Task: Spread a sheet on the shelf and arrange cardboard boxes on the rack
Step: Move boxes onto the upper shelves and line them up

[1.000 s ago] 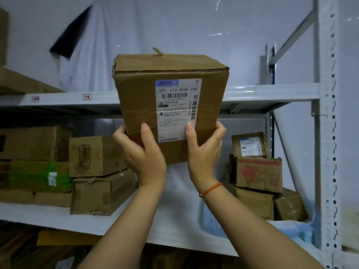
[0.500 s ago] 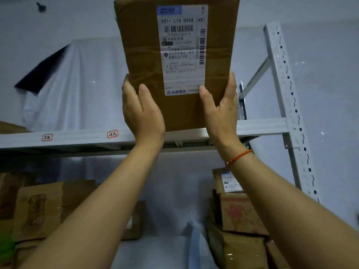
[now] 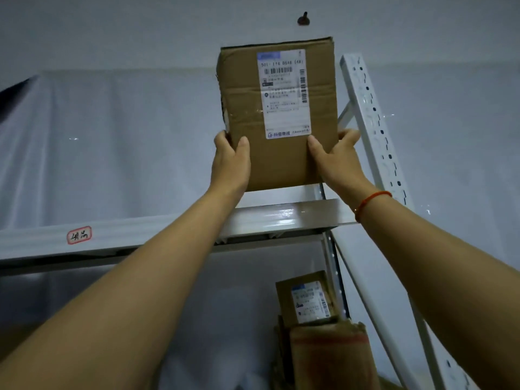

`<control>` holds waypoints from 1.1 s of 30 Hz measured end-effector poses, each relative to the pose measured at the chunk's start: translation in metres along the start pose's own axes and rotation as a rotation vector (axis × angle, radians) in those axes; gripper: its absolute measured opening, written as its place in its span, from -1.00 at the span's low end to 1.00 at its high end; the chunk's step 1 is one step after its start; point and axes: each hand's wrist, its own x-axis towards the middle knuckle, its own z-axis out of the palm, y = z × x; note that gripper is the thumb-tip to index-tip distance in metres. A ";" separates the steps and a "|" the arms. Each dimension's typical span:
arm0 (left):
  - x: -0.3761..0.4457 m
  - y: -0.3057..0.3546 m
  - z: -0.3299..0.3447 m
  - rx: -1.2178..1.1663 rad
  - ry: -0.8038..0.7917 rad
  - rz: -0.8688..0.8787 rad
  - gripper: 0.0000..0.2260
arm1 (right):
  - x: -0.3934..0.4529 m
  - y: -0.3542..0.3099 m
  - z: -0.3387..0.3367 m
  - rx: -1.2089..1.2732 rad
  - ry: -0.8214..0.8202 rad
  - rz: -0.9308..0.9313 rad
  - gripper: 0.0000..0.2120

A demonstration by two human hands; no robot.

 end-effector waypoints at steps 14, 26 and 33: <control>0.019 -0.035 0.079 0.440 -0.199 -0.092 -0.41 | 0.006 0.062 -0.033 -0.850 0.178 0.015 -0.58; 0.004 -0.039 0.090 0.535 -0.275 -0.010 -0.39 | -0.009 0.081 -0.044 -0.932 0.308 0.015 -0.72; -0.020 -0.034 0.075 0.659 0.014 0.118 -0.57 | -0.040 0.069 -0.016 -0.805 0.418 -0.193 -0.73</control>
